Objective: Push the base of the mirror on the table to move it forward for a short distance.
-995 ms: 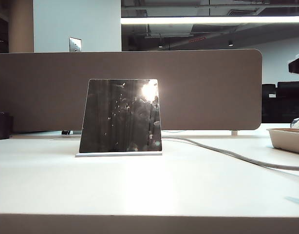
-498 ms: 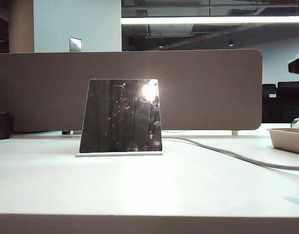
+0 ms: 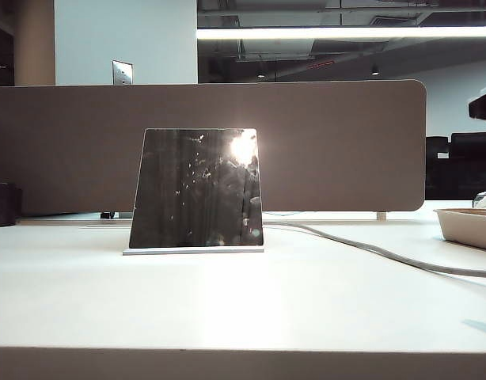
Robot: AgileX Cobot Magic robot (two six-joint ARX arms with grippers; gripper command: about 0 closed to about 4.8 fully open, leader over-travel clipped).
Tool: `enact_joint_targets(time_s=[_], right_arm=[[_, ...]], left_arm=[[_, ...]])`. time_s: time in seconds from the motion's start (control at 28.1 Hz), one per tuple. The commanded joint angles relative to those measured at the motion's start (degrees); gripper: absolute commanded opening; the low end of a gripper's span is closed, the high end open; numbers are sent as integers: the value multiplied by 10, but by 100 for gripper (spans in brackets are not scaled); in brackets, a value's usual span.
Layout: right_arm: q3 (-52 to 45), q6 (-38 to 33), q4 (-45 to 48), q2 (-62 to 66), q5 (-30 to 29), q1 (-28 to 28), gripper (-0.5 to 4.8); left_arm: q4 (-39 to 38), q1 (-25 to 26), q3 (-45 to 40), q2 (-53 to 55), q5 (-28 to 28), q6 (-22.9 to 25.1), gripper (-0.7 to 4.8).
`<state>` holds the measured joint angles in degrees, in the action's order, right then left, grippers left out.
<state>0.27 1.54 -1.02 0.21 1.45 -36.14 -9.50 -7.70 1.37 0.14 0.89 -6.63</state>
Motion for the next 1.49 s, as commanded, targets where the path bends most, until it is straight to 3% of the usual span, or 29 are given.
enact_joint_targets(time_s=[0.04, 0.21, 0.5, 1.49], right_arm=[[0, 0, 8, 0, -1, 0, 22], [0, 0, 8, 0, -1, 0, 22], [0, 0, 8, 0, -1, 0, 22], [0, 0, 8, 0, -1, 0, 22]], left_arm=[[24, 4, -10, 0, 6, 34, -2], [33, 33, -10, 0, 7, 78, -2], [75, 35, -10, 0, 9, 77, -2], [75, 36, -10, 0, 9, 77, -1]])
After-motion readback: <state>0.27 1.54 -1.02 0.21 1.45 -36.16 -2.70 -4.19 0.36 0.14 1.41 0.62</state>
